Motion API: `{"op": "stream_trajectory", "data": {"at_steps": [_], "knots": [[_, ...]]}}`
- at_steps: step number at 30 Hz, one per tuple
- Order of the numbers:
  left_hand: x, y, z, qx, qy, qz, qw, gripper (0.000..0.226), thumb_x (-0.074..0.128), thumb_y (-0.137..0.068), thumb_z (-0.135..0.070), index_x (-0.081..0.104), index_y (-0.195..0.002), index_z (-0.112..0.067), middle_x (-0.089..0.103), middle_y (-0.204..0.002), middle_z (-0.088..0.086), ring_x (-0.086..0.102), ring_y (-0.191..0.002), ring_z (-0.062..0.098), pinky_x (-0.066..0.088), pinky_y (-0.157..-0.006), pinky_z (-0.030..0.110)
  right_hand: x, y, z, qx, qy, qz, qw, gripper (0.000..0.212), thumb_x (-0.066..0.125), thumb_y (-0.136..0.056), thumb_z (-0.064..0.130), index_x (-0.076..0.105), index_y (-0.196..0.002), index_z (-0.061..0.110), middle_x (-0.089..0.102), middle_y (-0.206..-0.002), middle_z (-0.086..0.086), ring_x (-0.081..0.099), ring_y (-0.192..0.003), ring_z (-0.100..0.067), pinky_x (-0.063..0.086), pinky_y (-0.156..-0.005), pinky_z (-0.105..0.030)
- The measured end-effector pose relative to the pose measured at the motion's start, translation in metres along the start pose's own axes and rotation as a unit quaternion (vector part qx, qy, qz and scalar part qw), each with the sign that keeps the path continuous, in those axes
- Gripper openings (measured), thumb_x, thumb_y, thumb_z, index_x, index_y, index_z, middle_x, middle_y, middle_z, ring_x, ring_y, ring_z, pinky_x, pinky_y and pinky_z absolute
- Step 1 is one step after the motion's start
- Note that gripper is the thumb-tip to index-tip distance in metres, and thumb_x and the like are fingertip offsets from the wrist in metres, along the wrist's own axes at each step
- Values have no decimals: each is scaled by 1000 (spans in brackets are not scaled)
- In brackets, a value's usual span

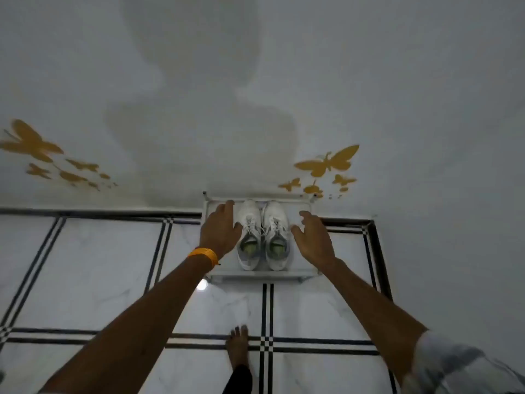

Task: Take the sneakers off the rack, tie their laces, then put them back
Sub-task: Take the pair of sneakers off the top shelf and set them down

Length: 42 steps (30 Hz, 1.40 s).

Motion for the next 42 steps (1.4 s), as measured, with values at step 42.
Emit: {"op": "stream_trajectory", "data": {"at_steps": [42], "knots": [[326, 184, 161, -63, 177, 34, 982, 50, 50, -96, -31, 33, -143, -21, 64, -122, 0, 65, -103, 14, 54, -95, 32, 258, 158, -268, 33, -60, 2, 998, 49, 43, -98, 1, 37, -145, 12, 55, -123, 2, 50, -108, -4, 42, -95, -14]]}}
Point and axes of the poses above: each hand's wrist, its own y-axis away from the middle knuckle, its own x-axis out of the palm, z = x × y, the point moved 2 cm from there along -y, towards the middle knuckle
